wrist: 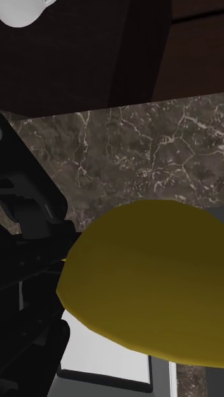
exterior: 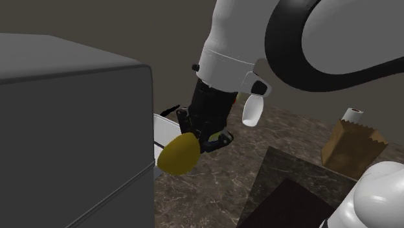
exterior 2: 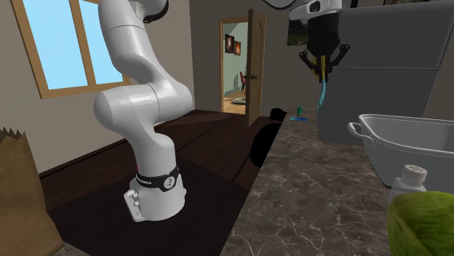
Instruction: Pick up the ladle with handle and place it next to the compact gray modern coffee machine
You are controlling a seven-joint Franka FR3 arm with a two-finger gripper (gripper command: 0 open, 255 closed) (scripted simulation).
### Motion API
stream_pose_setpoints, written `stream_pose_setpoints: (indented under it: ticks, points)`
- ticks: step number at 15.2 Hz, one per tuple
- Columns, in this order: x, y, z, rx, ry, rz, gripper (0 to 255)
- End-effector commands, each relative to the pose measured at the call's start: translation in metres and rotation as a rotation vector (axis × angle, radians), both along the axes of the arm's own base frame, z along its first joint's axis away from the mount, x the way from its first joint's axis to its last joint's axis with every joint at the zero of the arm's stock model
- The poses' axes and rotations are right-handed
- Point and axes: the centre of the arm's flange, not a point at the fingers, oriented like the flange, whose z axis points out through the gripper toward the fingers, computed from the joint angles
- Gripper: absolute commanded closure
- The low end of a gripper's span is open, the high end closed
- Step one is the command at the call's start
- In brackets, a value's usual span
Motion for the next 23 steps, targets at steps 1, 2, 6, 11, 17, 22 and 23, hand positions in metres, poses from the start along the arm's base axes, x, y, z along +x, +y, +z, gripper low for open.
stream_pose_setpoints:
  ticks: [1, 2, 6, 11, 17, 22, 23]
  points:
    - [0.0, 0.0, -0.011, 0.0, 0.0, 0.001, 255]
    - [0.0, 0.0, -0.017, 0.0, 0.0, 0.001, 255]
    - [0.0, 0.0, -0.038, 0.0, 0.0, 0.001, 255]
    - [0.0, 0.0, -0.064, 0.0, 0.0, 0.001, 255]
    - [0.0, 0.0, -0.096, 0.0, 0.0, 0.001, 255]
    - [0.0, 0.0, -0.122, 0.0, 0.0, 0.001, 255]
    - [0.0, 0.0, -0.128, 0.0, 0.0, 0.001, 255]
